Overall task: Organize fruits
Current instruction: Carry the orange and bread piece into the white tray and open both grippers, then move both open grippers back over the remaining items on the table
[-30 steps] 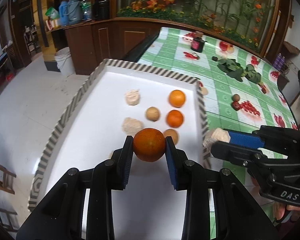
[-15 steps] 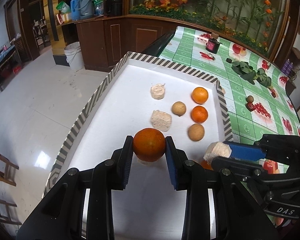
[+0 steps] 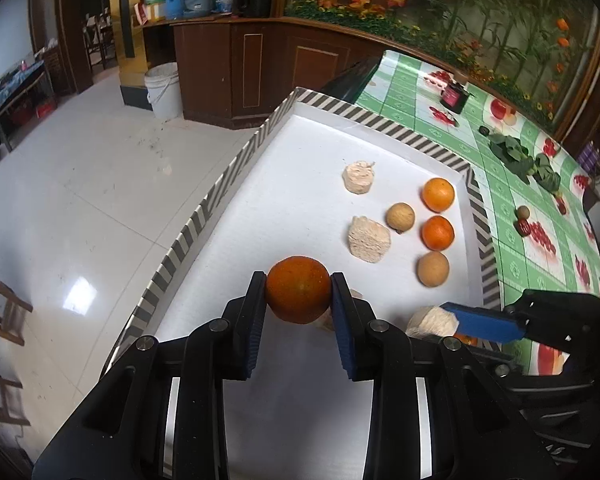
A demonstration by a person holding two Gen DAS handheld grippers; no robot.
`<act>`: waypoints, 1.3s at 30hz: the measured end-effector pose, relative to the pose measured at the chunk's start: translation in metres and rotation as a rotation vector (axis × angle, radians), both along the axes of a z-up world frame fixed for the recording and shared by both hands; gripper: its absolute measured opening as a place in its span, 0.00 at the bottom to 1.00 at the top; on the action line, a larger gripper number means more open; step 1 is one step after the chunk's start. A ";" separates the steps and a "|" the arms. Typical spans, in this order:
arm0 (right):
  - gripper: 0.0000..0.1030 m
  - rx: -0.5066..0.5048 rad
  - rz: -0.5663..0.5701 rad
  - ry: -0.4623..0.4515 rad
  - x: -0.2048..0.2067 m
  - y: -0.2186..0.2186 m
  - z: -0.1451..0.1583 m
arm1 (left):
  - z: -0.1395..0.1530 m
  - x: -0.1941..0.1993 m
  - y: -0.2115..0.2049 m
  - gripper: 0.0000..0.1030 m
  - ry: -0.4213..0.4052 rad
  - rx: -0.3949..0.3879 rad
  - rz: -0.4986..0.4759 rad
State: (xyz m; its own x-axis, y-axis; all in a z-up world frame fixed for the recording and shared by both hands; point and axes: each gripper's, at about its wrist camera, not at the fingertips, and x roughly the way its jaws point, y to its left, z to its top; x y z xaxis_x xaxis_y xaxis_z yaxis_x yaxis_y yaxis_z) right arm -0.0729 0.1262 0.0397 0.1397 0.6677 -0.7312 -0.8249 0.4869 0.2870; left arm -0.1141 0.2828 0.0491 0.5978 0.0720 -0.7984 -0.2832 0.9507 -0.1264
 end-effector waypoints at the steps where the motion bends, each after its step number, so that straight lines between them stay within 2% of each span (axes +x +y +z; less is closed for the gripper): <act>1: 0.22 -0.007 0.001 -0.002 0.001 0.002 -0.001 | 0.000 0.001 0.002 0.30 -0.001 -0.003 0.003; 6: 0.22 -0.043 0.011 -0.004 0.002 0.013 -0.011 | 0.000 0.008 0.004 0.30 0.001 -0.002 0.006; 15: 0.23 -0.069 0.018 -0.010 0.001 0.019 -0.019 | -0.009 0.019 0.006 0.30 0.068 0.006 0.023; 17: 0.23 -0.067 0.013 -0.006 0.000 0.017 -0.018 | -0.008 0.019 0.007 0.35 0.062 0.001 0.031; 20: 0.23 -0.045 0.009 0.010 0.000 0.013 -0.015 | -0.008 0.017 0.007 0.51 0.058 0.004 0.041; 24: 0.23 -0.017 0.001 0.021 -0.002 0.005 -0.012 | -0.005 0.014 0.004 0.53 0.053 0.012 0.050; 31: 0.24 0.042 -0.037 -0.006 -0.003 -0.024 0.005 | 0.008 0.007 -0.012 0.53 0.015 0.022 0.038; 39: 0.24 0.066 -0.138 -0.006 0.011 -0.080 0.015 | 0.019 0.014 -0.051 0.53 -0.012 0.010 -0.041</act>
State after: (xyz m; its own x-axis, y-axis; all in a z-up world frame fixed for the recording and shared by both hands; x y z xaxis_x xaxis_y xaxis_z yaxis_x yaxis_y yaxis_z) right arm -0.0623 0.0467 0.0546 0.2375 0.6884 -0.6853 -0.7531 0.5762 0.3177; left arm -0.1004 0.2313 0.0680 0.6099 0.0553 -0.7905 -0.2427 0.9627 -0.1199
